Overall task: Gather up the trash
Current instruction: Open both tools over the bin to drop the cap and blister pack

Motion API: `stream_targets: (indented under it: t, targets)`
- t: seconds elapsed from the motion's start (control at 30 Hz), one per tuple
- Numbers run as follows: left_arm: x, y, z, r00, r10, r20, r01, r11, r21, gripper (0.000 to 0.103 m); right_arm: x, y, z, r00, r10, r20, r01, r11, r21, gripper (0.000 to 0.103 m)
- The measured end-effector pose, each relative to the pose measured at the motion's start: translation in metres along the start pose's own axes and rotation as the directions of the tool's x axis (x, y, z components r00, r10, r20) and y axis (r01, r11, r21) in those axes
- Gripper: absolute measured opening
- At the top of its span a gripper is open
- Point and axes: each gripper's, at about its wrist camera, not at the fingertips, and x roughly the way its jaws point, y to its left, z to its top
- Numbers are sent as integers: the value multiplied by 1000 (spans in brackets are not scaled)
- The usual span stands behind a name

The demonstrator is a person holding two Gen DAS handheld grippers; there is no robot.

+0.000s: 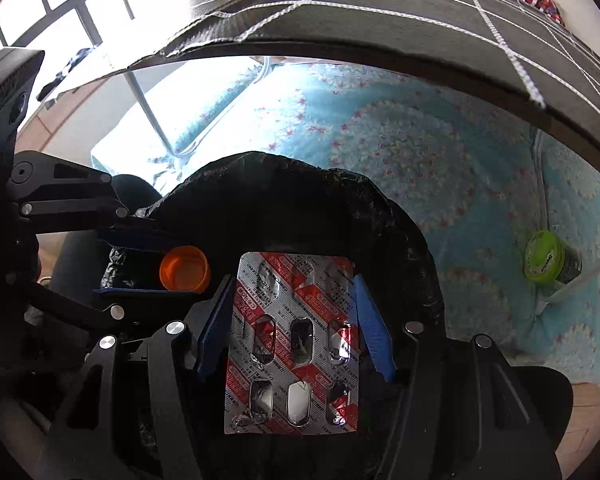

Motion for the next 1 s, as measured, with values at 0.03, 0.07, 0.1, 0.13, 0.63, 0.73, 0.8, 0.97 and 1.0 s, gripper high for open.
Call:
stream_targets:
  t: [0.03, 0.07, 0.1, 0.13, 0.63, 0.73, 0.8, 0.97, 1.0]
  targets:
    - [2, 1, 1, 1000, -6, -5, 6, 1000, -6, 29, 2, 1, 1, 1000, 9, -1, -9, 1000, 0, 59]
    - [2, 2, 1, 1000, -10, -6, 9, 1000, -12, 29, 2, 2, 2, 1000, 20, 2, -20, 1000, 1, 59]
    - [2, 2, 2, 1000, -10, -3, 10, 1000, -13, 29, 2, 3, 2, 1000, 20, 6, -20, 1000, 1, 59]
    - [2, 1, 3, 1000, -12, -1, 12, 1000, -12, 29, 2, 4, 3, 1000, 18, 8, -18, 1000, -2, 59]
    - [-22, -10, 3, 999, 4, 44, -2, 999, -44, 65, -31, -5, -5, 999, 32, 28, -34, 998, 61, 67]
    - [-37, -14, 0, 998, 13, 67, -11, 999, -37, 65, -47, -8, -7, 998, 47, 44, -50, 996, 74, 70]
    - [-48, -15, -1, 996, 12, 85, -8, 999, -38, 65, -59, -8, -9, 998, 39, 50, -42, 996, 76, 70]
    - [-78, -13, -2, 990, -31, 137, 43, 995, -87, 65, -90, -5, -13, 997, 49, 54, -52, 998, 39, 76]
    - [-84, -11, -2, 989, -44, 144, 59, 993, -106, 65, -96, -2, -14, 997, 62, 54, -64, 998, 24, 77]
